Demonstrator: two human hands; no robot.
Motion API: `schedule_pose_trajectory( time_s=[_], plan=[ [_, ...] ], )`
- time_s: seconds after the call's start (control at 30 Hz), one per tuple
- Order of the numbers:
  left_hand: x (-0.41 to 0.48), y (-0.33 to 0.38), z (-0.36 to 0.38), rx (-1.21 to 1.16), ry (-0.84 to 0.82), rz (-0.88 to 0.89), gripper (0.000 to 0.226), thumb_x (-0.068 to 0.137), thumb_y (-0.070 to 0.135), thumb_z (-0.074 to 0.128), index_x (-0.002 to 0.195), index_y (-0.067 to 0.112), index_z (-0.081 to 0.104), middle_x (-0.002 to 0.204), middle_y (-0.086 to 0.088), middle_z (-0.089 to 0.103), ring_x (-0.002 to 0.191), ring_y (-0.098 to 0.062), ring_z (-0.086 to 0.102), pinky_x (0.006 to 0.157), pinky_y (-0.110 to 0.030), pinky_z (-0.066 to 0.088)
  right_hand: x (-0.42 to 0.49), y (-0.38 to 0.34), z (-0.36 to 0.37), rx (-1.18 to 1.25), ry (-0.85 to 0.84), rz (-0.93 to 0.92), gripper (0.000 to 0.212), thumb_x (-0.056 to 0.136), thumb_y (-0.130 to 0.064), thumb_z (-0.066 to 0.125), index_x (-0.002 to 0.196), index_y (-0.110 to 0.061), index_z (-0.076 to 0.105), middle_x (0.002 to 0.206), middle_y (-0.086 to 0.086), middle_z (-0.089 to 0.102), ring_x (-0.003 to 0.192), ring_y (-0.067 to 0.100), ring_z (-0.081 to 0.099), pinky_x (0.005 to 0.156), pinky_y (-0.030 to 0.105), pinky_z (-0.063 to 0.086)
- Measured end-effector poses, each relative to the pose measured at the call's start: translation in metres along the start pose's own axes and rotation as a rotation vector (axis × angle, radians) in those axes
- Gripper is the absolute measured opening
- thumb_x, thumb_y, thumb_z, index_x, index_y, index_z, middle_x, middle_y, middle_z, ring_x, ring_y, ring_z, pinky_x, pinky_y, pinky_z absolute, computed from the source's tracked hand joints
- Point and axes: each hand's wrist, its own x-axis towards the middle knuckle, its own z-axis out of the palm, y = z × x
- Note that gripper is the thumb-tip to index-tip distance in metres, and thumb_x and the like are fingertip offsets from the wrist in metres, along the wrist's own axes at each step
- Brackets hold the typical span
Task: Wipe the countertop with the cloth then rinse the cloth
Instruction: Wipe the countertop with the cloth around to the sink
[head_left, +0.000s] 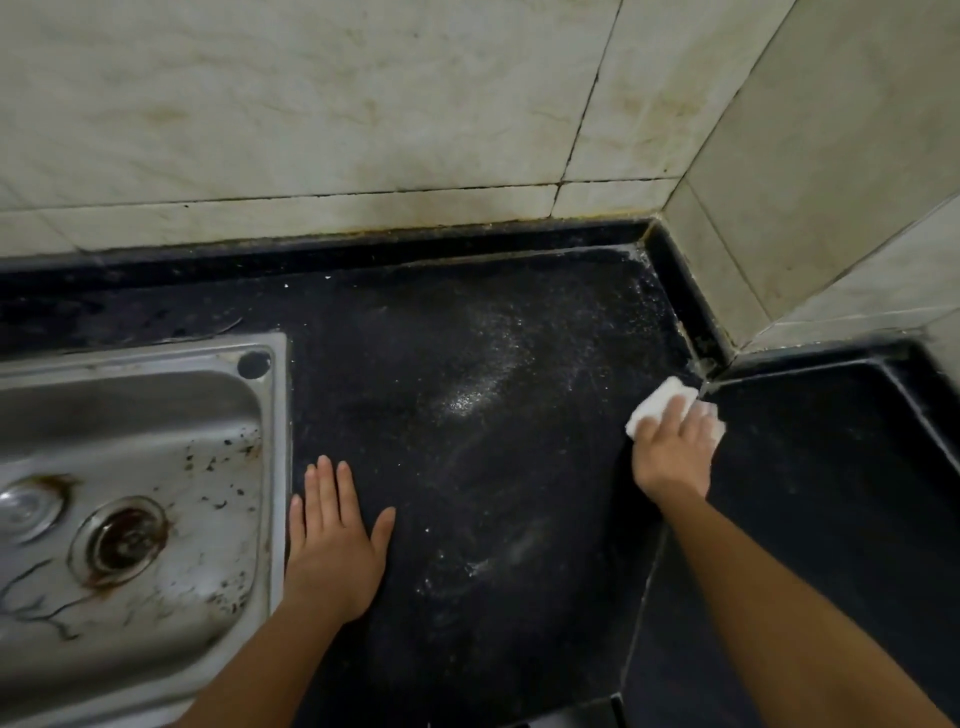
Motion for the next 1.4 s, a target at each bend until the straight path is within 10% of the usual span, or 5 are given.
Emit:
schedule_pose_trajectory(
  time_s=[0.13,0.47,0.83,1.13,1.4],
  plan=[
    [0.000,0.000,0.002,0.005,-0.001,0.006,0.093,0.066,0.070,-0.032,0.137,0.009,-0.027,0.146,-0.007,-0.031,0.136,-0.017,-0.028,0.113,-0.035,-0.015,-0.017,-0.064,0.000,0.092,0.019,0.007,0.058,0.103,-0.031,0.018,0.152,-0.010,-0.004,0.159,0.019,-0.008,0.146,0.032,-0.010,0.117,0.044,-0.005],
    [-0.001,0.002,0.001,-0.017,0.018,-0.027,0.089,0.073,0.065,-0.017,0.141,0.008,-0.020,0.153,-0.007,-0.021,0.141,-0.018,-0.021,0.115,-0.037,-0.010,-0.063,-0.035,0.018,-0.134,-0.125,-1.033,0.054,0.102,-0.044,0.021,0.153,-0.029,0.007,0.158,-0.012,-0.007,0.146,0.006,-0.011,0.118,0.024,-0.007],
    [0.073,0.039,-0.033,-0.045,0.095,-0.005,0.073,0.095,0.050,0.014,0.148,0.005,-0.010,0.157,-0.009,-0.014,0.144,-0.018,-0.018,0.115,-0.037,-0.012,0.029,-0.050,-0.004,0.125,0.089,0.055,0.059,0.101,-0.031,0.019,0.152,-0.009,0.000,0.160,0.016,-0.004,0.147,0.027,-0.009,0.118,0.040,-0.006],
    [0.143,0.082,-0.039,-0.028,0.051,0.063,0.077,0.095,0.052,0.014,0.147,0.000,-0.009,0.156,-0.018,-0.016,0.144,-0.026,-0.017,0.117,-0.038,-0.009,0.014,-0.031,0.007,-0.035,-0.043,-1.041,0.062,0.093,-0.011,0.043,0.151,-0.020,0.023,0.160,0.003,0.010,0.148,0.016,0.005,0.119,0.034,0.012],
    [0.160,0.074,-0.041,-0.056,-0.044,0.040,0.081,0.092,0.057,0.012,0.147,0.004,-0.015,0.153,-0.017,-0.025,0.142,-0.025,-0.025,0.116,-0.039,-0.010,0.056,-0.014,-0.001,0.284,0.247,-0.175,0.046,0.101,-0.012,0.031,0.147,-0.009,0.030,0.158,0.015,0.017,0.147,0.025,0.009,0.119,0.039,0.015]
  ],
)
